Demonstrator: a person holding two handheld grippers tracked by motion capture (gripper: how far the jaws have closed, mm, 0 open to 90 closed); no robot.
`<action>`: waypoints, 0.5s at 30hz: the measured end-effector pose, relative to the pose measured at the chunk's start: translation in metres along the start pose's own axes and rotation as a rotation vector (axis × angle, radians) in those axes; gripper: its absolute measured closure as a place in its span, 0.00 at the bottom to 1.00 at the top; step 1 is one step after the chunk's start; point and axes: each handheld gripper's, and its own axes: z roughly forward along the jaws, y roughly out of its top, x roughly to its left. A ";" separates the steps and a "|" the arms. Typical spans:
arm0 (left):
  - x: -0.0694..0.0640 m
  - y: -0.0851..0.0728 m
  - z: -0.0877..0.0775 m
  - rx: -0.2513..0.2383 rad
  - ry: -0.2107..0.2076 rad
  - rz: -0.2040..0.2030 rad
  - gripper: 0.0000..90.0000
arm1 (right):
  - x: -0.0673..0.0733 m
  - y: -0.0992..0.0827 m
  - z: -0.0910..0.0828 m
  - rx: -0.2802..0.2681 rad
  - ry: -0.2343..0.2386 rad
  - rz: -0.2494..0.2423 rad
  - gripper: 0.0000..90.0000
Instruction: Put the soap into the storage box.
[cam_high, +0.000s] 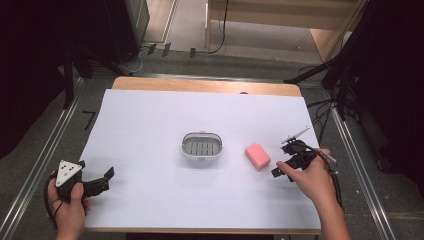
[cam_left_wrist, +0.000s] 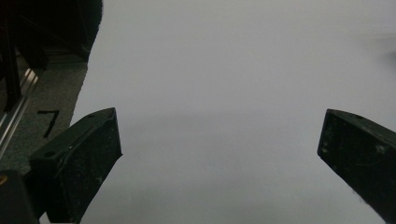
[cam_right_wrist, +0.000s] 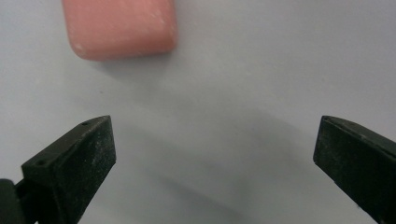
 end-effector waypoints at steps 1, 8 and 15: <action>0.000 0.000 0.000 0.000 0.000 0.003 0.00 | 0.004 0.005 0.000 0.002 0.003 -0.012 0.00; 0.000 0.000 0.000 0.000 -0.001 0.003 0.00 | 0.017 0.021 0.002 -0.005 0.015 -0.038 0.00; 0.000 0.000 0.000 0.000 0.000 0.003 0.00 | 0.027 0.034 0.005 -0.013 0.022 -0.060 0.02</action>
